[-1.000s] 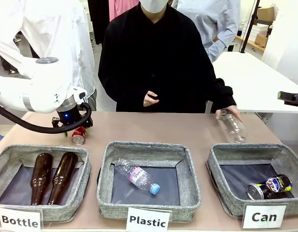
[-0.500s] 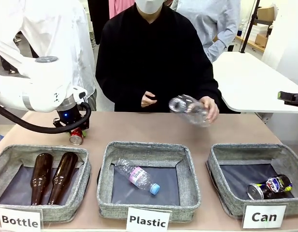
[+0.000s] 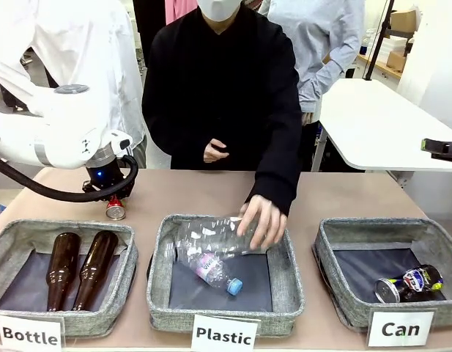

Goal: Sort the can waste into the basket.
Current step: Pick up the can waste from the table and place it in the right Fabric basket.

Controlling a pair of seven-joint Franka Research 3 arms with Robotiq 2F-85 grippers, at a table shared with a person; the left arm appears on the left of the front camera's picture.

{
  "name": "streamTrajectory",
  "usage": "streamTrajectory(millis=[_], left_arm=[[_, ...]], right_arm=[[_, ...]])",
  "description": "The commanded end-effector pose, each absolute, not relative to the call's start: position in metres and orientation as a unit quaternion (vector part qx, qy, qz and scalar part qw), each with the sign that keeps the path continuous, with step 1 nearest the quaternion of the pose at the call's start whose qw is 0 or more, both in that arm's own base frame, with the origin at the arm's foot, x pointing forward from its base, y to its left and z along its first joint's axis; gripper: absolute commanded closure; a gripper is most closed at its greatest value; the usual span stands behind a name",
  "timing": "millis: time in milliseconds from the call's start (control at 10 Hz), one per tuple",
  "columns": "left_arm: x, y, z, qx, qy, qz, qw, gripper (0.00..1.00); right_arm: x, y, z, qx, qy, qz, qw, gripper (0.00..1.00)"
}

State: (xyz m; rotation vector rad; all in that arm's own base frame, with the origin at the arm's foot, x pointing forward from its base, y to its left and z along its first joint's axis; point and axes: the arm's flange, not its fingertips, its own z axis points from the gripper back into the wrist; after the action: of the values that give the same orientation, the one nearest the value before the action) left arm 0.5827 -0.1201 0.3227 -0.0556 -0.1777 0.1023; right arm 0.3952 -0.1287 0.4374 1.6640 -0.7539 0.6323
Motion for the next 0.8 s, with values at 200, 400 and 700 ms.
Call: streamTrajectory(millis=[200, 400, 700], left_arm=[[0.562, -0.083, 0.394, -0.053, -0.135, 0.047, 0.988, 1.0], [0.488, -0.067, 0.46, -0.123, -0.113, -0.095, 0.981, 1.0], [0.373, -0.049, 0.468, -0.123, -0.052, -0.297, 0.945, 1.0]], right_arm=[[0.394, -0.129, 0.439, 0.701, -0.324, 0.278, 0.571, 0.0], [0.394, -0.129, 0.439, 0.701, -0.324, 0.278, 0.571, 0.0], [0.394, -0.129, 0.439, 0.701, -0.324, 0.278, 0.571, 0.0]])
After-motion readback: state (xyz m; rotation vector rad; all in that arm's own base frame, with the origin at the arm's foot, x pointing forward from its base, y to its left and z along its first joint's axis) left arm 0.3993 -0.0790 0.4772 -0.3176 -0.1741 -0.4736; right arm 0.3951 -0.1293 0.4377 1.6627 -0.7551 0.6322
